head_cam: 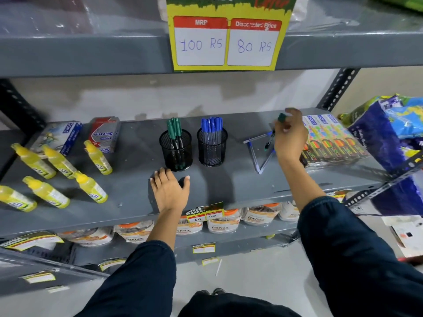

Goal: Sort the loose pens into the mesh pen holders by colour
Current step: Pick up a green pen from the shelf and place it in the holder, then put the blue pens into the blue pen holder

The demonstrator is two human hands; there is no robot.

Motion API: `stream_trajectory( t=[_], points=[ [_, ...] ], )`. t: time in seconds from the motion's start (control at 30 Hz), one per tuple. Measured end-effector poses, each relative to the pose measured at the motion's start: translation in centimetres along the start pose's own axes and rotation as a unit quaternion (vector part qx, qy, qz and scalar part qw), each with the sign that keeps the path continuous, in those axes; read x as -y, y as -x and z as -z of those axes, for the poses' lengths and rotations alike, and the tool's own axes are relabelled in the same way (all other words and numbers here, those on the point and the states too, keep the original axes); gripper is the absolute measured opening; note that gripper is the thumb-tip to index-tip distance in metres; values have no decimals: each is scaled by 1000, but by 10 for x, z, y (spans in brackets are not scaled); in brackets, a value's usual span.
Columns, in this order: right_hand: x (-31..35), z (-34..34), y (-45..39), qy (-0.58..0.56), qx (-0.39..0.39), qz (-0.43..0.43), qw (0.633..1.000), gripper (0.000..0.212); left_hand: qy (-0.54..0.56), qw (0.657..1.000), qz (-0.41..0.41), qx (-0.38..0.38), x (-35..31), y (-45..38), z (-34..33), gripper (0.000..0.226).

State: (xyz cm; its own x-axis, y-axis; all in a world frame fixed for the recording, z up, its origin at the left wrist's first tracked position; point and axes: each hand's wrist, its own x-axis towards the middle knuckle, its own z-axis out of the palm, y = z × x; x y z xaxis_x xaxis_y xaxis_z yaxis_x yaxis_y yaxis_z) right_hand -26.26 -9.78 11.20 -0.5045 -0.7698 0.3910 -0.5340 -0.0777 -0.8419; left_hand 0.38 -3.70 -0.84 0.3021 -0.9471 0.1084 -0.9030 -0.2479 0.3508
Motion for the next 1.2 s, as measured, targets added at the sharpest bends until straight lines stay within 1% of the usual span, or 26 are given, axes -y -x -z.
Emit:
stream_trajectory(
  t=[0.07,0.13,0.23,0.3,0.37,0.43,0.6,0.77,0.83,0.87,1.0,1.07,1.13,1.17,1.2],
  points=[
    [32,-10,-4,-59,7,40,997,23,1,1000,-1,0,1,0,1,65],
    [60,-22,-4,-92,24,74,993,22,1,1000,-2,2,1,1,2,65],
    [94,-47,6,-155,60,104,981,21,22,1000,-1,-1,2,2,2,64],
    [110,-65,14,-173,89,134,972,20,24,1000,-3,0,2,3,2,64],
    [121,-83,20,-156,117,169,966,19,24,1000,-9,-7,2,4,2,64],
    [127,-101,27,-136,153,180,962,22,27,1000,-8,-14,1,4,2,63],
    [116,-140,46,-39,249,174,952,27,30,999,6,-12,0,2,2,63],
    [101,-156,56,-10,322,149,935,32,39,999,14,-14,0,1,2,63],
    [99,-153,55,-19,312,144,939,32,44,999,13,-14,-1,2,3,62],
    [98,-151,52,-22,286,142,947,31,45,999,11,-16,-1,2,3,61],
    [81,-127,32,-36,134,122,983,24,59,998,7,-16,2,1,2,59],
    [57,-110,22,-2,75,89,993,23,38,999,5,-1,4,0,1,60],
    [26,-94,15,67,71,13,995,23,13,1000,7,1,6,-1,1,61],
    [8,-85,13,116,92,-32,989,22,8,1000,7,-1,5,-1,1,61],
    [-10,-77,12,182,126,-63,973,22,7,1000,4,-2,2,0,1,61]
  ],
)
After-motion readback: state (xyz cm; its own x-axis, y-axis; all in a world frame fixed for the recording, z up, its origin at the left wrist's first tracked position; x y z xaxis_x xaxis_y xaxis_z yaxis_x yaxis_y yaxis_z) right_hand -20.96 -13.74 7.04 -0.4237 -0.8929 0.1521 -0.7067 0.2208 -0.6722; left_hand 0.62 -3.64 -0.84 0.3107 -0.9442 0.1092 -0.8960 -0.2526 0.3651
